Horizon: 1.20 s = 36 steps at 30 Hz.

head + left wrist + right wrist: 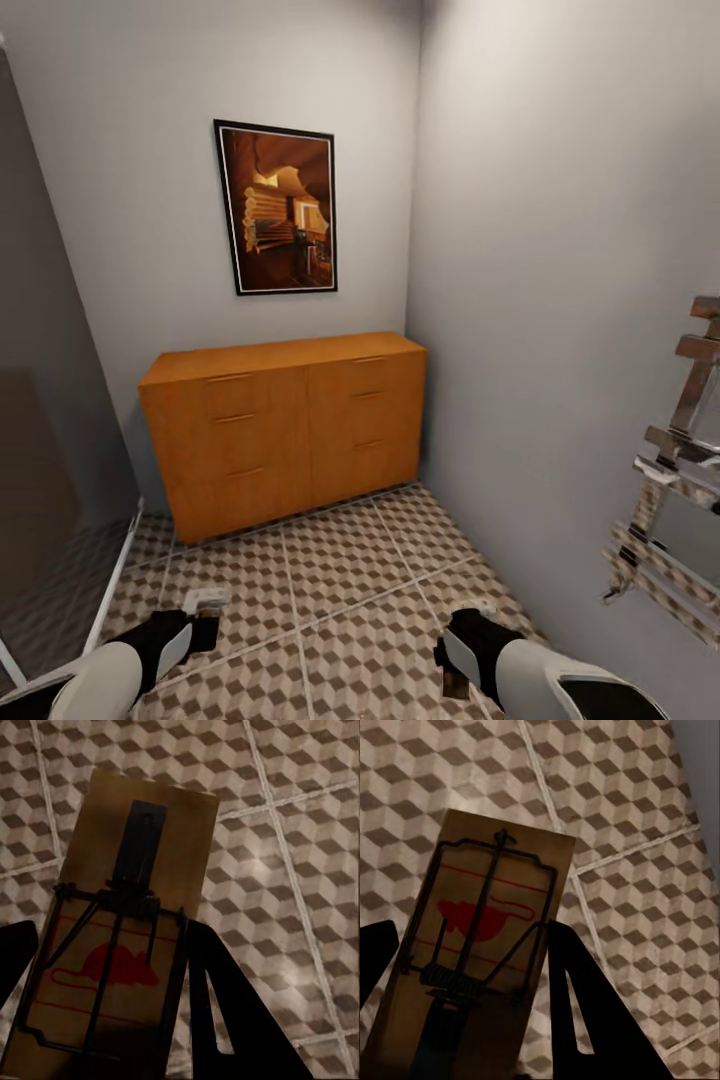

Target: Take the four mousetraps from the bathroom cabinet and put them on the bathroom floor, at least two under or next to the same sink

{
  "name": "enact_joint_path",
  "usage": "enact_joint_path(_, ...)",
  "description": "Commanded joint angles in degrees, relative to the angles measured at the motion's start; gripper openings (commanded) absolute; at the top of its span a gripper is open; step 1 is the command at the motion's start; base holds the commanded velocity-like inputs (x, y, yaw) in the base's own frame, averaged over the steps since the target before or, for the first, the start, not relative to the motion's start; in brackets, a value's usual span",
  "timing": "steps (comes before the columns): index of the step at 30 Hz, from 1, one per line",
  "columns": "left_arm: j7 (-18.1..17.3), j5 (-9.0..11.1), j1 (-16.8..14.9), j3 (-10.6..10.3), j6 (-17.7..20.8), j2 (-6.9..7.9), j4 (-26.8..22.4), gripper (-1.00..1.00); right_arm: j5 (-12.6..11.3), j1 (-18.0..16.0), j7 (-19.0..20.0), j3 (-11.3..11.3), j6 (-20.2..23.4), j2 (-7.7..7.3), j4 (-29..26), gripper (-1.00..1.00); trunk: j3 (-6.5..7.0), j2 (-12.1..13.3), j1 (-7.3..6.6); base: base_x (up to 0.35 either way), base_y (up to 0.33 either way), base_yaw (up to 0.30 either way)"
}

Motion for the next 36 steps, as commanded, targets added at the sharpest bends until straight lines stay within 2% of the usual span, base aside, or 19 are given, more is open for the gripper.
enact_joint_path(1, 0.4, 0.0, 0.5, 0.5, -0.3, 0.02, 0.2, -1.0, 0.8, 0.6, -0.1, -0.3, -0.4, 0.05, 0.4, -1.0, -0.04, 0.0, -0.04, -0.311, -0.119, 0.0)
enact_joint_path(2, 1.4, 1.1, 1.5, 0.5, -1.2, 0.0, 0.6, -1.0, 1.0, 2.1, 0.0, -0.3, -1.2, 0.07, 0.8, -1.0, -0.04, 0.0, -0.04, -0.311, -0.119, 0.0)
enact_joint_path(4, 2.2, 2.1, 2.7, 0.5, -2.0, -0.06, 0.9, -1.0, 1.2, 3.7, 0.1, -0.3, -2.0, 0.04, 1.0, -1.0, -0.04, 0.0, -0.04, -0.311, -0.12, 0.0)
enact_joint_path(5, 3.0, 3.3, 4.5, 0.4, -3.5, -0.11, 1.1, -1.0, 1.3, 6.1, 0.1, -0.3, -3.7, 0.0, 1.2, -1.0, -0.04, 0.0, -0.04, -0.311, -0.12, 0.0)
enact_joint_path(7, 3.5, 4.2, 6.8, 0.4, -5.8, -0.12, 1.2, -1.0, 1.4, 8.0, 0.1, -0.3, -6.2, -0.05, 1.4, -1.0, -0.04, 0.0, -0.04, -0.311, -0.12, 0.0)
enact_joint_path(11, 3.8, 4.7, 10.1, 0.4, -7.7, -0.14, 1.3, -1.0, 1.4, 9.1, 0.1, -0.3, -8.8, -0.24, 1.4, -1.0, -0.04, 0.0, -0.04, -0.311, -0.119, 0.0)
enact_joint_path(17, 4.0, 4.9, 13.9, 0.4, -10.3, -0.16, 1.3, -1.0, 1.3, 9.6, 0.0, -0.3, -9.6, -0.27, 1.5, -1.0, -0.04, 0.0, -0.04, -0.312, -0.116, 0.0)
enact_joint_path(20, 4.2, 5.1, 17.4, 0.5, -12.8, -0.3, 1.4, -1.0, 1.3, 11.9, 0.0, -0.3, -9.6, 0.09, 1.5, -1.0, -0.04, 0.0, -0.04, -0.314, -0.111, 0.0)
enact_joint_path(22, 4.2, 5.8, 18.3, 0.5, -13.0, -0.32, 1.4, -1.0, 1.4, 12.6, 0.0, -0.3, -9.6, 0.26, 1.6, -1.0, -0.04, 0.0, -0.04, -0.315, -0.11, 0.0)
enact_joint_path(25, 4.1, 8.4, 19.6, 0.5, -13.5, -0.33, 1.4, -1.0, 2.0, 13.4, 0.0, -0.3, -9.6, 0.45, 1.6, -1.0, -0.04, 0.0, -0.04, -0.32, -0.107, 0.0)
enact_joint_path(27, 4.1, 11.1, 20.6, 0.5, -14.0, -0.31, 1.4, -1.0, 2.4, 13.7, 0.1, -0.3, -9.6, 0.51, 1.6, -1.0, -0.04, 0.0, -0.04, -0.325, -0.103, 0.045)
enact_joint_path(28, 4.1, 11.8, 20.9, 0.5, -14.1, -0.31, 1.4, -1.0, 2.4, 13.8, 0.1, -0.3, -9.6, 0.53, 1.6, -1.0, -0.04, 0.0, -0.04, -0.33, -0.098, 0.154)
enact_joint_path(31, 4.1, 12.7, 21.6, 0.5, -14.3, -0.33, 1.4, -1.0, 2.5, 13.8, 0.1, -0.3, -9.6, 0.54, 1.6, -1.0, -0.04, 0.0, -0.04, -0.332, -0.095, 0.227)
enact_joint_path(36, 4.1, 13.1, 21.9, 0.5, -14.4, -0.34, 1.4, -1.0, 2.5, 13.9, 0.1, -0.3, -9.6, 0.52, 1.6, -1.0, -0.04, 0.0, -0.04, -0.333, -0.093, 0.27)
